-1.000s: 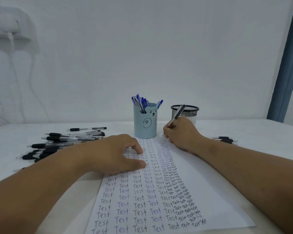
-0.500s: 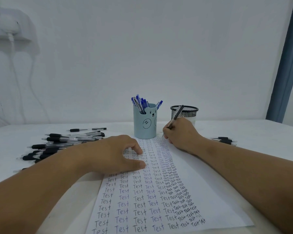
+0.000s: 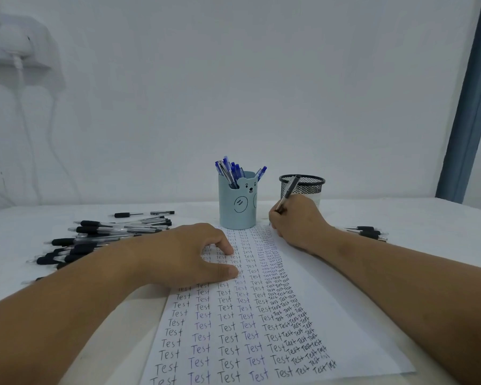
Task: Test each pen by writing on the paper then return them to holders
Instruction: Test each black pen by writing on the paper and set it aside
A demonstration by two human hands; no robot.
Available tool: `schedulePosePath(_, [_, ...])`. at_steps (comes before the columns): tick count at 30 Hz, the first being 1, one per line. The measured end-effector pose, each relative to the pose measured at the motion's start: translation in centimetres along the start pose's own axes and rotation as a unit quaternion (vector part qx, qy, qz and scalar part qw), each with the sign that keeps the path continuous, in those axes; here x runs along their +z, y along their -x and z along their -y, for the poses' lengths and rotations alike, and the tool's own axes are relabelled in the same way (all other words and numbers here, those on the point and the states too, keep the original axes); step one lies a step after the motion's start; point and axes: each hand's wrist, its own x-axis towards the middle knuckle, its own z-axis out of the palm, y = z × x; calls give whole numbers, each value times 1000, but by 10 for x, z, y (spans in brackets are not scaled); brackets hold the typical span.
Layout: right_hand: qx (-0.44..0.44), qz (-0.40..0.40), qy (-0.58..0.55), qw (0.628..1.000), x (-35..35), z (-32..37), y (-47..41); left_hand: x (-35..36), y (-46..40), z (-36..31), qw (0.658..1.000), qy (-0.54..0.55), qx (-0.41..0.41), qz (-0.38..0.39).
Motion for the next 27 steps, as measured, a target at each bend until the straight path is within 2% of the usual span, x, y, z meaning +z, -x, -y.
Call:
schedulePosePath(7, [14,-34,-63,997,-2,8,6,1,-1,2,1000,5,7,-3])
schedulePosePath(12, [20,-46,-252,966,-15,26,17,0,0,3,1000,10,9,-4])
schedulePosePath(17, [-23,-41,-218,975,-33,41,21,1,1,5,1000,13,10,-10])
schedulePosePath(23, [-36,-115,-374,920,-54,43,26,2,2,5,1000,19,9,-22])
schedulePosePath(25, [-24,-90,-408,908,-59,41,26,3,2,5,999,28,7,-24])
schedulePosePath(27, [-12,-55,-385,921,-58,39,27,3,3,5,999,33,6,-28])
